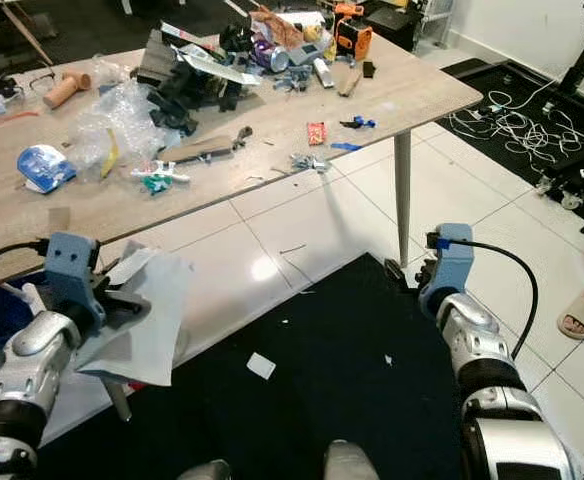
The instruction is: Picking trash to rubbish bin
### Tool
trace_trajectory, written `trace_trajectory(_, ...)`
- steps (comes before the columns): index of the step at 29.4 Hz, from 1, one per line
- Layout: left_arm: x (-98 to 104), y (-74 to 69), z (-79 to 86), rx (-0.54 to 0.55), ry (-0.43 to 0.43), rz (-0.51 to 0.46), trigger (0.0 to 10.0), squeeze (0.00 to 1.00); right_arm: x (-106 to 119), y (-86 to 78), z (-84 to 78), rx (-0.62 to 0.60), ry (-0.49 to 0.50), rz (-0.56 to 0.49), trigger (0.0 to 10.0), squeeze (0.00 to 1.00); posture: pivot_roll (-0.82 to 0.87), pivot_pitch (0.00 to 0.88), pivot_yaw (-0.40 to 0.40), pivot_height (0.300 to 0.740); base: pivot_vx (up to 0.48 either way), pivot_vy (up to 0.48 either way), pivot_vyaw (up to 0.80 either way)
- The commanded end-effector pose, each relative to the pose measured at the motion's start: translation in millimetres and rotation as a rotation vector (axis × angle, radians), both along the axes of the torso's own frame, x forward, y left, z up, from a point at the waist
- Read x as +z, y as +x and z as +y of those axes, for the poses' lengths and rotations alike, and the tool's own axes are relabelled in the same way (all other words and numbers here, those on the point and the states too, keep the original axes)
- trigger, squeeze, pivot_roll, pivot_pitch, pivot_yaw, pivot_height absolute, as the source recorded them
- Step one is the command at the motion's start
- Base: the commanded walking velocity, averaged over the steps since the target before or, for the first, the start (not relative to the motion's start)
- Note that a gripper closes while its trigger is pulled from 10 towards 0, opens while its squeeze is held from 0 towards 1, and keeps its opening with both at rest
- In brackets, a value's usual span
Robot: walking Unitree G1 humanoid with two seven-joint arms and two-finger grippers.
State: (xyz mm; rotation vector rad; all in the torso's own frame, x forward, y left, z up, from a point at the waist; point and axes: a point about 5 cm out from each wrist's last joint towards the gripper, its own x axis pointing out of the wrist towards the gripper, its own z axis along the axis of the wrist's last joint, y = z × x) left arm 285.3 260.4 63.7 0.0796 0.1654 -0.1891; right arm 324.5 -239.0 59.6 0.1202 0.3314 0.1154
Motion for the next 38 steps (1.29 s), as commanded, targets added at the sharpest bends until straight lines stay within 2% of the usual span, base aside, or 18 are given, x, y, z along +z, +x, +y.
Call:
trace_trajectory(1, -3.6, 1.1, -4.3, 0.015, -0.039, -0.009, 10.0, 0.0, -1.4, 0.4, -0.6, -0.024, -0.002, -0.003, 10.0, 0.0, -0.1, 0.0, -0.012, 0.74, 0.0, 0.0, 0.0)
trace_trajectory(8, -6.8, 1.6, -7.9, 0.014, -0.07, -0.018, 10.0, 0.0, -0.1, 2.9, 0.2, -0.03, -0.002, -0.003, 10.0, 0.0, -0.1, 0.0, -0.015, 0.74, 0.0, 0.0, -0.08)
trace_trajectory(13, -5.3, 2.9, -10.6, 0.0, -0.091, -0.042, 10.0, 0.0, 2.7, 5.7, 1.3, -0.029, 0.026, -0.016, 10.0, 0.0, -0.1, 0.0, -0.016, 0.74, 0.0, 0.0, -0.8)
trace_trajectory(38, -9.4, 1.7, -9.0, -0.002, -0.07, -0.061, 10.0, 0.0, 5.4, 7.9, 0.5, -0.008, -0.004, -0.04, 10.0, 0.0, -0.1, 0.0, -0.011, 0.74, 0.0, 0.0, -0.8)
